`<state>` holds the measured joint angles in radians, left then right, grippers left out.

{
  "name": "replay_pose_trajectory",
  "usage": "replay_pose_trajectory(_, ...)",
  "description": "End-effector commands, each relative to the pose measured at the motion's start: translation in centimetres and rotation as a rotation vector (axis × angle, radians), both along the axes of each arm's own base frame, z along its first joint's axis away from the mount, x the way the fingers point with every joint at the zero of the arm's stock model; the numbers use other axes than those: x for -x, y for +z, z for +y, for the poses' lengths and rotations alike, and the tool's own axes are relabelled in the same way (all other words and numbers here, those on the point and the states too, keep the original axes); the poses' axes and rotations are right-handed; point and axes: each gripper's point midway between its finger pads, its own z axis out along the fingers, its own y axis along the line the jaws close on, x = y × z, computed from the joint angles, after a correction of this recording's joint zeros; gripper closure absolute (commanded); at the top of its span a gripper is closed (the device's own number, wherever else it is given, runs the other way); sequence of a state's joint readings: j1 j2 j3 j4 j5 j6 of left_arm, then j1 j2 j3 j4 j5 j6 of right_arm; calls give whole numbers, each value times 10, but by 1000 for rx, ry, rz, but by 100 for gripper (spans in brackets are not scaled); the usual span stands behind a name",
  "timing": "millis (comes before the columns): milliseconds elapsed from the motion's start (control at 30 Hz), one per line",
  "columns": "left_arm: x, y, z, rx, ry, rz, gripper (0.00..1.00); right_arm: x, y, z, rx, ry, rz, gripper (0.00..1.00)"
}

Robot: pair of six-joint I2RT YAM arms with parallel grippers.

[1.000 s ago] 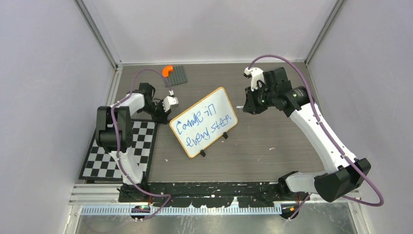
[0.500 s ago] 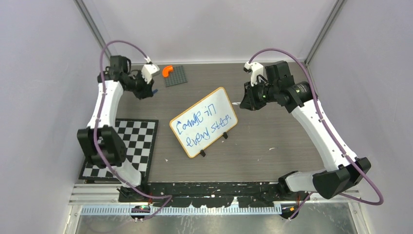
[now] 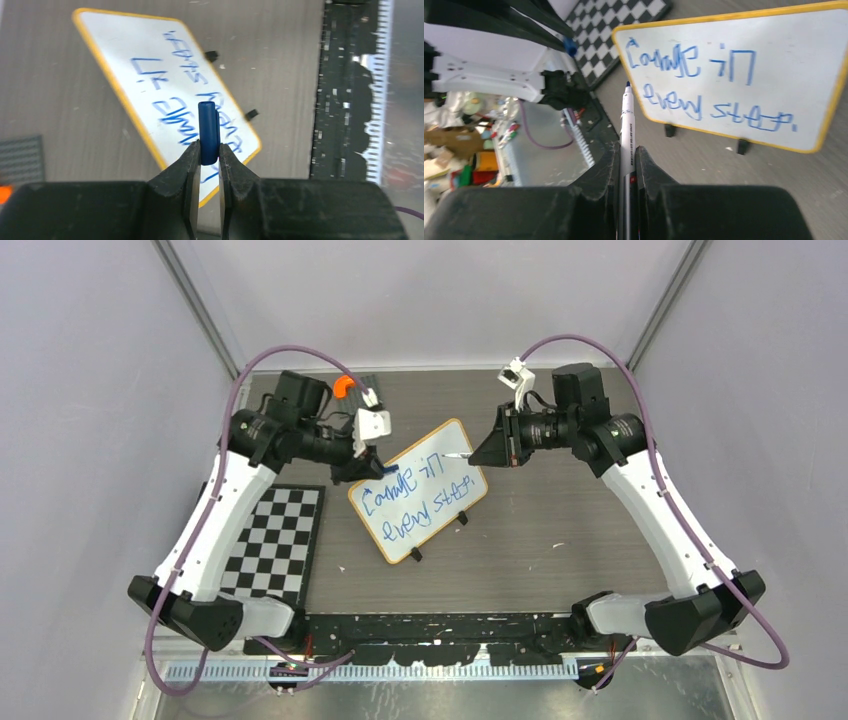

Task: Write a sentence on the whiteboard
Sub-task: Insert the whiteboard marker without the cap into the pen cap.

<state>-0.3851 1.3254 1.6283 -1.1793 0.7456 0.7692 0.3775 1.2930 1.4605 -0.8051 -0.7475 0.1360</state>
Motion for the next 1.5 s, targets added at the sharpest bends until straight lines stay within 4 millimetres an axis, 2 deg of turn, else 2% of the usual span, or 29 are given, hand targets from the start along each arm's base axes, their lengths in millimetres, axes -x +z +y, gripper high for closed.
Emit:
replay_pose_trajectory(0, 28, -1, -19, 55, -61, 75, 100, 25, 34, 18, -196, 114, 45, 100)
replay_pose_trajectory(167, 43, -5, -37, 70, -123, 81, 100, 42, 30, 29, -225, 188, 107, 100)
replay_pose_trajectory(267, 45, -3, -43, 91, -133, 86, 100, 54, 31, 35, -225, 235, 121, 100)
replay_pose_trajectory(567, 46, -3, -41, 83, -144, 65, 100, 68, 21, 38, -190, 290, 136, 100)
replay_pose_trajectory(800, 60, -1, -38, 93, -206, 52, 100, 67, 15, 36, -167, 281, 142, 100)
replay_pose_trajectory(1467, 67, 5, -45, 119, -243, 74, 100, 70, 16, 45, -148, 305, 131, 100)
